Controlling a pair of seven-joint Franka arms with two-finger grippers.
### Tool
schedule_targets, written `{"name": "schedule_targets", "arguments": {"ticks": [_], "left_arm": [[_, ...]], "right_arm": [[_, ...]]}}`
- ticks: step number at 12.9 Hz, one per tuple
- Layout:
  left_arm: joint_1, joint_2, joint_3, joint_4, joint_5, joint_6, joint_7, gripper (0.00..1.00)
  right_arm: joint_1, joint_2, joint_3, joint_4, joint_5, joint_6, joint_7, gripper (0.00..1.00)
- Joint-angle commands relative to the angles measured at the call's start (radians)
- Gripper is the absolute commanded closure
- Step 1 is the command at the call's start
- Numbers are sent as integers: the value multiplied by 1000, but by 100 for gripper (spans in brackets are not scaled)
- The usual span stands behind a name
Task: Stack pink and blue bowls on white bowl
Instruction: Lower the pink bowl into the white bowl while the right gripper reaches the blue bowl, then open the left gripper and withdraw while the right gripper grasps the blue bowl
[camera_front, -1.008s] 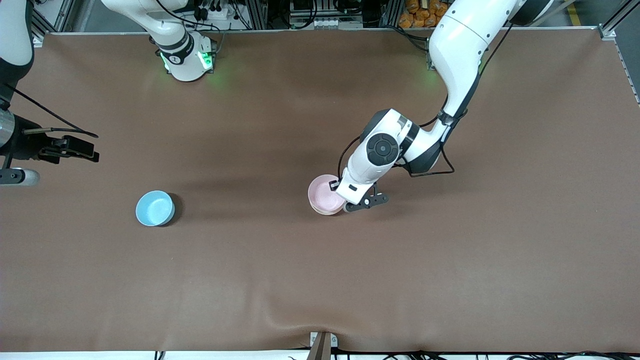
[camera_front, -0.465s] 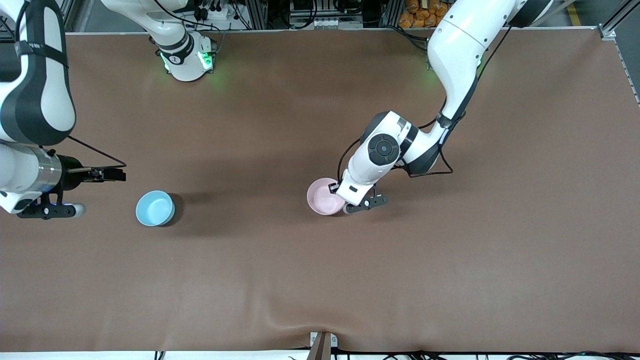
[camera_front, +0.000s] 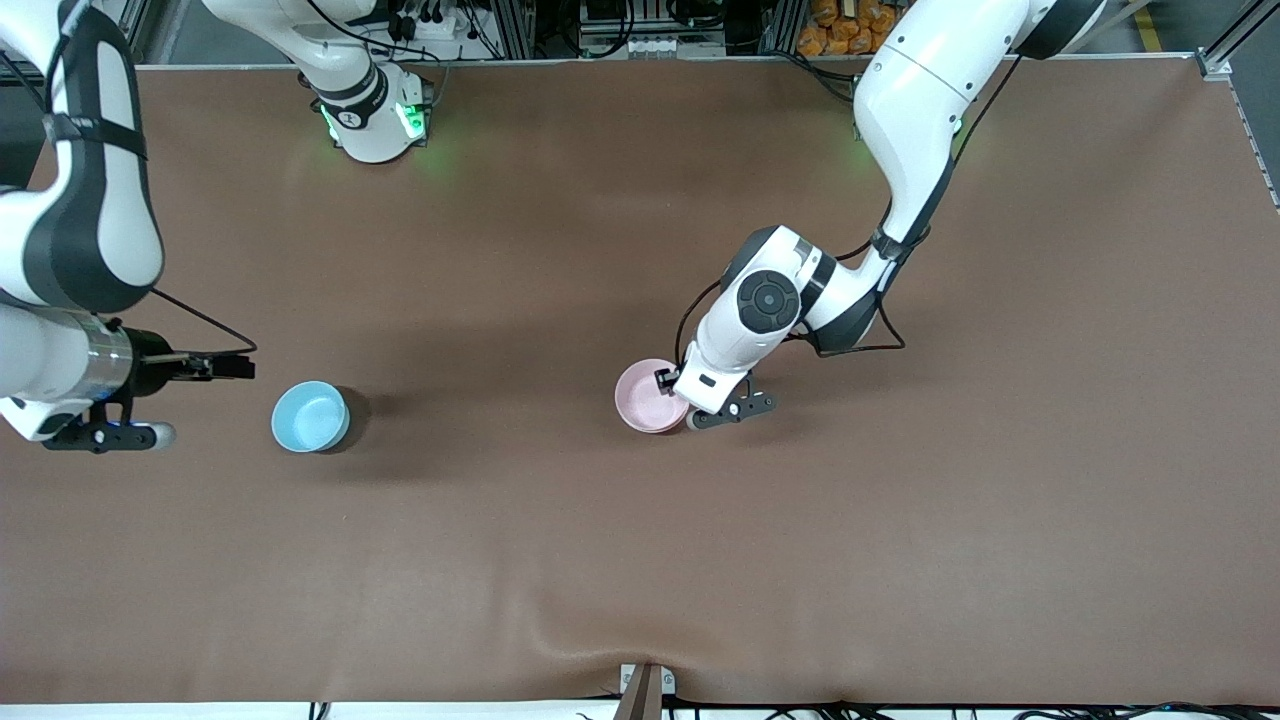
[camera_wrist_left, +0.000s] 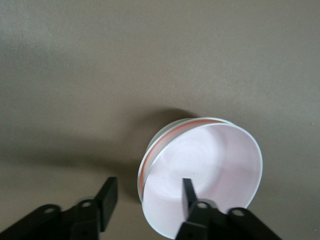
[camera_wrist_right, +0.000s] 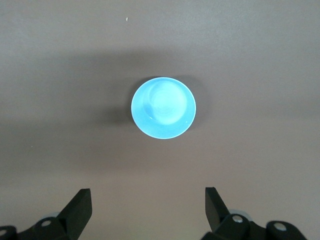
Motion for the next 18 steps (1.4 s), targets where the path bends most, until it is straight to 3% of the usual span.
{"name": "schedule_targets", "arguments": {"ticks": [1,9,13,18], "left_arm": [[7,-64,2,-5,-14,-68,-14,0],[96,-257,13,3,-2,-297,11,0],[145,-336,13,5,6,-375,81,0],[286,-397,11,5,6,-466,277,0]], "right_arm": [[-9,-6,1,-81,8,82,1,0],[-20,5,1,-330,6,443,0,0],[-34,58,3,-349,8,524,-16,0],[-66,132,3,-350,8,624,-77,0]]}}
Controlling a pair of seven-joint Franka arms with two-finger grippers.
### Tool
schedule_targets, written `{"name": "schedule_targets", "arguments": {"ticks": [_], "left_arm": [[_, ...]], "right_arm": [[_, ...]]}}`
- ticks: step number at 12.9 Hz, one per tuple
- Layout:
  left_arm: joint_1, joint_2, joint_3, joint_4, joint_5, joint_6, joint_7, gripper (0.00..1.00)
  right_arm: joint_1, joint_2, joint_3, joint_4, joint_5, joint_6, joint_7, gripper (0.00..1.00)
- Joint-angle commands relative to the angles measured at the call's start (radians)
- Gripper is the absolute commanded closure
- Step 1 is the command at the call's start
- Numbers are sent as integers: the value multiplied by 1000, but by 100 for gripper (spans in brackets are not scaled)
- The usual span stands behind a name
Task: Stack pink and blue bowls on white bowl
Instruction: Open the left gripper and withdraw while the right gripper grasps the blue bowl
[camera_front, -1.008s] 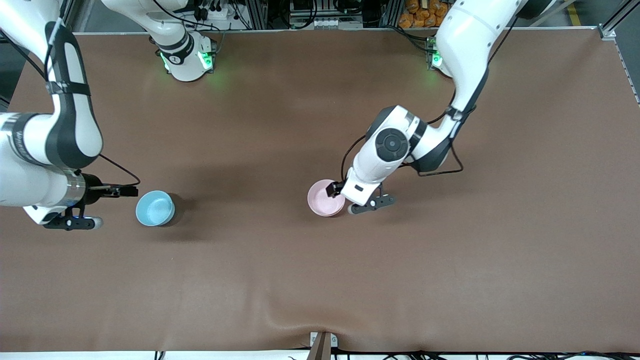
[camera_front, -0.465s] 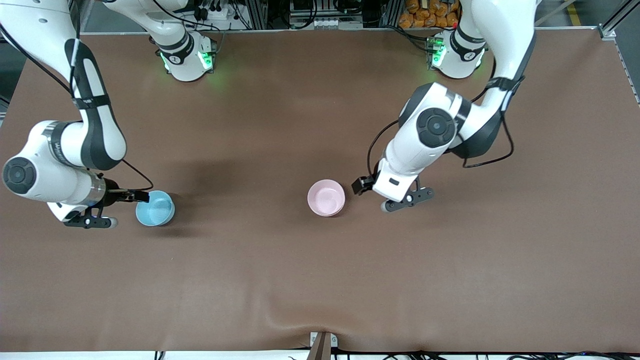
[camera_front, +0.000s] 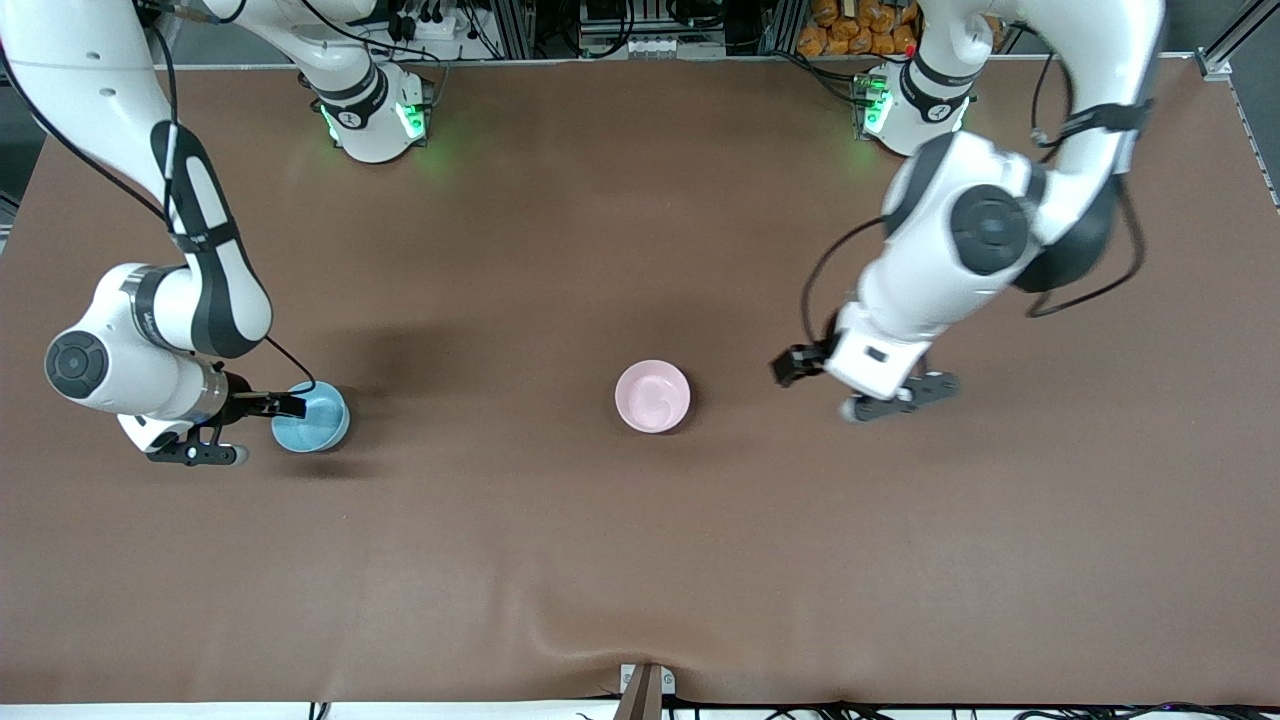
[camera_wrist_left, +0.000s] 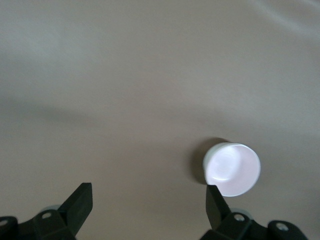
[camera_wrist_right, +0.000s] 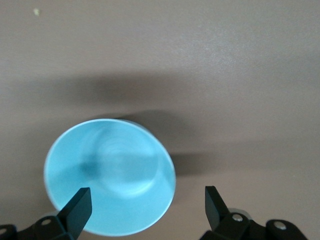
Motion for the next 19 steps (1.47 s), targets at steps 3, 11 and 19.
{"name": "schedule_targets", "arguments": {"ticks": [3,11,19], "left_arm": [[75,-46,3,-14,38,-60,116,0],[213,-124,0,79,78,-307,328,0],[161,-331,146,72,61,-545,469,0]], "right_arm": [[-23,33,9,2,8,18,-33,0],[-21,54,9,2,11,29,-34,96],[-20,44,9,1,12,15,-35,95]]}}
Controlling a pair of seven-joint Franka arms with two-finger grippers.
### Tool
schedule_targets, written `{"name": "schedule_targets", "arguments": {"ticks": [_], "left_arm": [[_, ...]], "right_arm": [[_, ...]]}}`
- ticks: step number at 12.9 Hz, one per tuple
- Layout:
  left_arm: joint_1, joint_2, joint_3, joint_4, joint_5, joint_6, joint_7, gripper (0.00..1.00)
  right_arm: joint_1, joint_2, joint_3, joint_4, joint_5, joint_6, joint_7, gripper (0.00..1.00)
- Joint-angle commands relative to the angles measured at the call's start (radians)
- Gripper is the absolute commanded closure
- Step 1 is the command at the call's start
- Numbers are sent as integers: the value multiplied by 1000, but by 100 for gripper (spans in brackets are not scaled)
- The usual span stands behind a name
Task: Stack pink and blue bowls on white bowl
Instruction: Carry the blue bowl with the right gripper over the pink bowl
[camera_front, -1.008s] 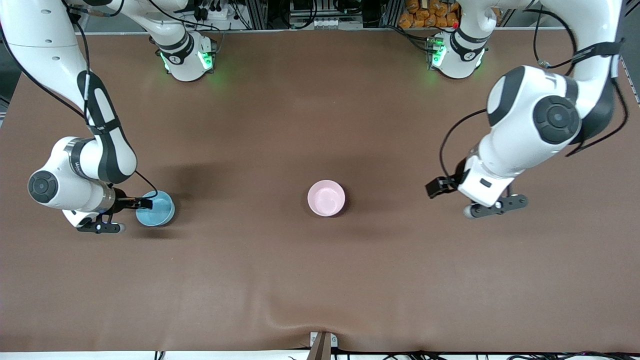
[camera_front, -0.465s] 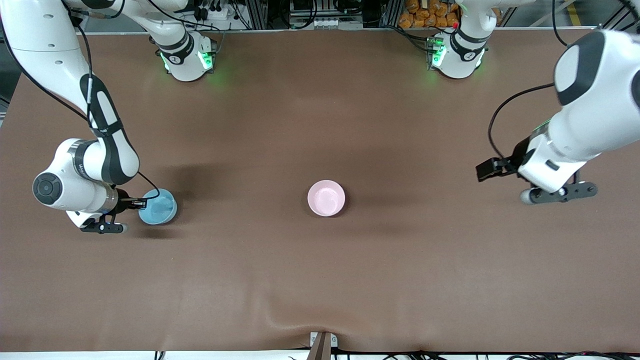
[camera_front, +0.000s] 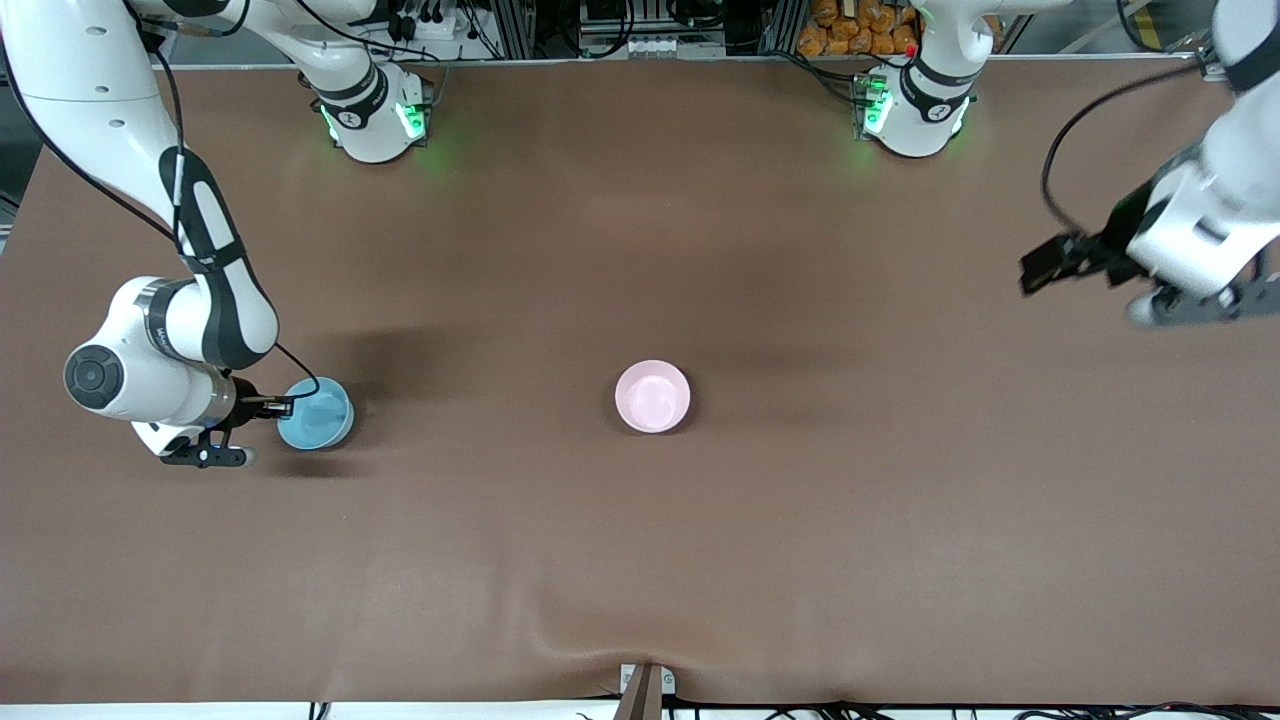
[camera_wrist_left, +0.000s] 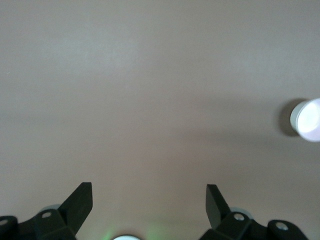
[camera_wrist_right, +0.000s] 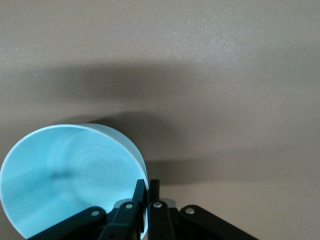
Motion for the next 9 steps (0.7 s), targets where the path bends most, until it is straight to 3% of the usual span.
{"name": "schedule_targets", "arguments": {"ticks": [1,9], "left_arm": [[-18,-64,46,-17,1,-54,52,0],[-19,-67,149,18,20,-51,219,0]], "right_arm": [[-5,-4,6,-2,10,-9,-15,95],[1,-104,26,1,19,-132,-13,95]]}}
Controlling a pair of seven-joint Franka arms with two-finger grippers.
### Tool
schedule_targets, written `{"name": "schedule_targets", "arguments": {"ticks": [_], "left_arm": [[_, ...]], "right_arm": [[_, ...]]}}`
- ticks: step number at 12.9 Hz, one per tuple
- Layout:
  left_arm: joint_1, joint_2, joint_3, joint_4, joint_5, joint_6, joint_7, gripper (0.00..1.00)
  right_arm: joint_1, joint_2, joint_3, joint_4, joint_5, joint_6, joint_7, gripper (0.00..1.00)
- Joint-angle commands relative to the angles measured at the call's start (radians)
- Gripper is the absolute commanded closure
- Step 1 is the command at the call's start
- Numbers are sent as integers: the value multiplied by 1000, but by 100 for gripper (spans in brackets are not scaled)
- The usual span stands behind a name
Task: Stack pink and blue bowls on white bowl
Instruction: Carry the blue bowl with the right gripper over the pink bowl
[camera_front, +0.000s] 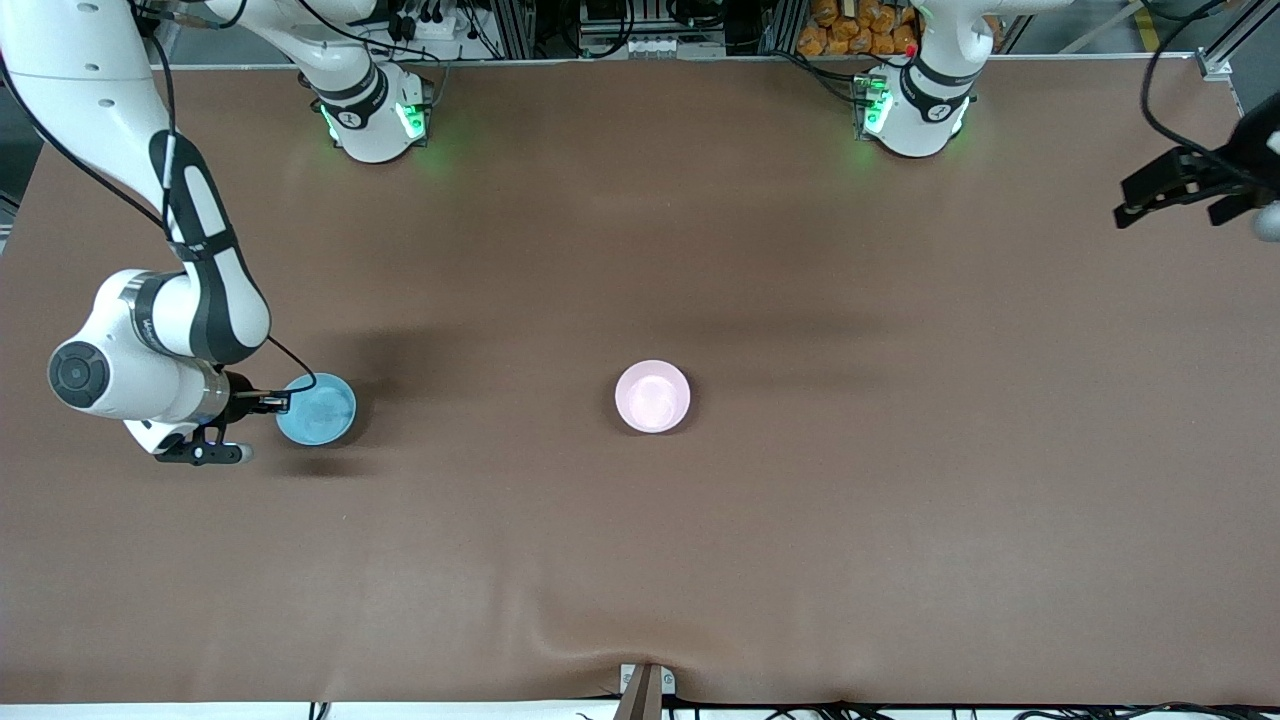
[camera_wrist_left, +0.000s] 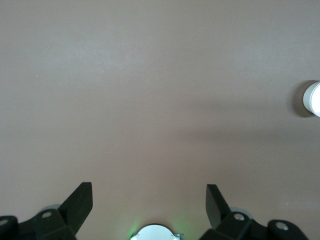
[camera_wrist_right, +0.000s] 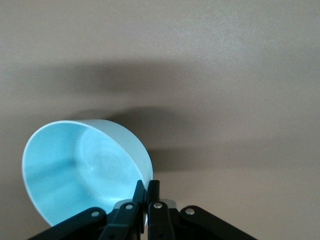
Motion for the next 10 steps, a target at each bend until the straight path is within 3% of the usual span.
{"name": "schedule_targets", "arguments": {"ticks": [1,3,6,8,10], "left_arm": [[-11,10,13,12,24,7,23,0],[-12,12,12,13,53,8,24,0],[-12,13,10,9,43,5,23,0],[-9,13,7,7,41,2,15,0],[-6,13,4,9,41,1,11,0]], "right_arm": [[-3,-71,25,-13,49,-64,-13,95],[0,-109,48,-5,133,-120,-13,95],[9,-148,81,-3,169,-150,-1,95],[9,-168,114,-2,250,-169,4,95],[26,-174,150,15,267,-170,95,95]]}}
